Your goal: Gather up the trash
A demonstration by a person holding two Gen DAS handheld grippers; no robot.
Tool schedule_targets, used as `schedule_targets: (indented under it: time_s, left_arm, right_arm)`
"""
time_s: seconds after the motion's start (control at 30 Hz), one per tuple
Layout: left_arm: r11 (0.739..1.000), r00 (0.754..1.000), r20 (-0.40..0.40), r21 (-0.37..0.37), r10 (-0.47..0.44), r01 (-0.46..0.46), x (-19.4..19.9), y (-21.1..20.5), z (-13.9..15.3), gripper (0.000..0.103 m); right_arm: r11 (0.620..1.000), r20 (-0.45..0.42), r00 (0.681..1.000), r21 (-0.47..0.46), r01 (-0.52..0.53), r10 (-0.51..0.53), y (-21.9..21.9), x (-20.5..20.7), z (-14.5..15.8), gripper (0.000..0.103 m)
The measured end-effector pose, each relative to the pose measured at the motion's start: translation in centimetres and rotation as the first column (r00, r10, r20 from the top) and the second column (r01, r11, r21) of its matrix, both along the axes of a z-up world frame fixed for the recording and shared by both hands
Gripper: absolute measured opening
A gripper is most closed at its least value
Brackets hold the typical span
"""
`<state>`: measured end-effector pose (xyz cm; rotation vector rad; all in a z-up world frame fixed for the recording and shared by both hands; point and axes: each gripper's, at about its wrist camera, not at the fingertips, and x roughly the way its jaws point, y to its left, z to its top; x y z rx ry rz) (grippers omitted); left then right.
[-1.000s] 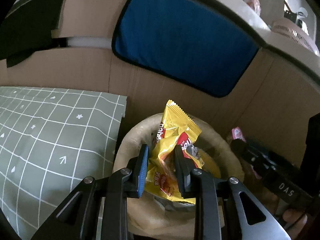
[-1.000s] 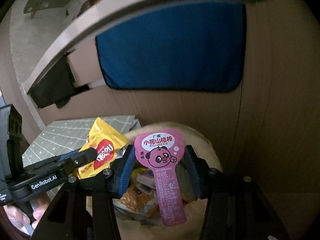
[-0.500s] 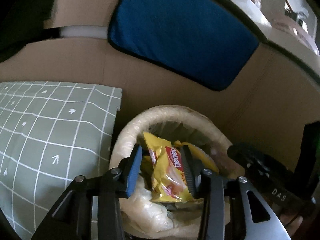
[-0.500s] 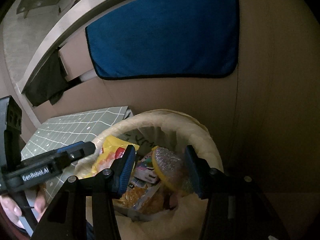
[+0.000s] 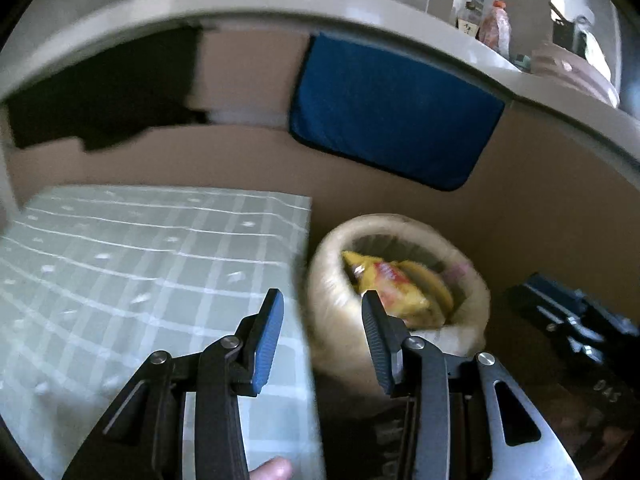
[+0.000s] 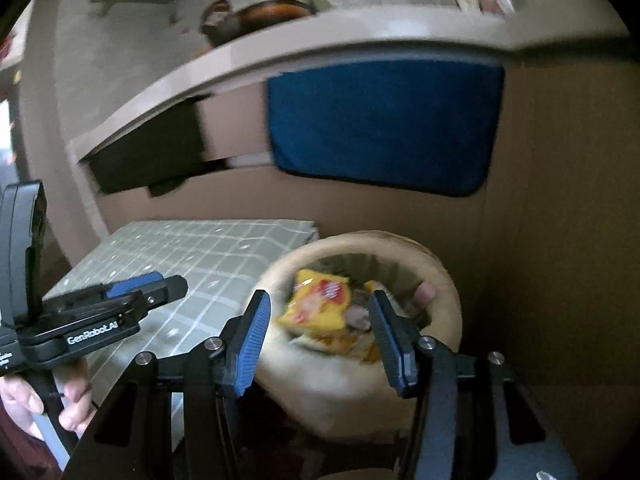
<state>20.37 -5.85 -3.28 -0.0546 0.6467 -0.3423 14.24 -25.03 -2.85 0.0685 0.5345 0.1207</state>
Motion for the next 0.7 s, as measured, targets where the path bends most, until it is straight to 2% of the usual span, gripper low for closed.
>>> schedule_targets:
  time_s: [0.13, 0.3, 0.43, 0.53, 0.7]
  left_arm:
    - [0.993, 0.994, 0.086, 0.091, 0.072, -0.079, -5.8, 2.2, 1.5, 0.042]
    - [0.984, 0.983, 0.142, 0.119, 0.113, -0.130, -11.3, 4.4, 2.3, 0.042]
    - [0.984, 0.978, 0.174, 0.109, 0.117, -0.138, -14.9, 5.2, 2.5, 0.042]
    - [0.985, 0.973, 0.204, 0.113, 0.108, -0.133, -17.0, 5.2, 2.7, 0.042]
    - [0.980, 0.963, 0.244, 0.130, 0.113, -0.148, -19.0, 5.0, 3.0, 0.042]
  right_arm:
    - [1.000, 0.009, 1.000, -0.020, -0.023, 0.023, 2.3, -4.4, 0.5, 0.049]
    - [0.992, -0.001, 0.994, 0.054, -0.112, 0.112, 4.8, -8.9, -0.2, 0.049]
    - [0.986, 0.035, 0.986, -0.034, -0.162, 0.163, 7.8, -12.0, -0.3, 0.049]
    - [0.986, 0.096, 0.984, -0.087, -0.145, 0.153, 9.4, -14.2, 0.2, 0.049]
    - [0.995, 0.141, 0.986, -0.054, -0.086, 0.093, 9.0, -15.3, 1.1, 0.049]
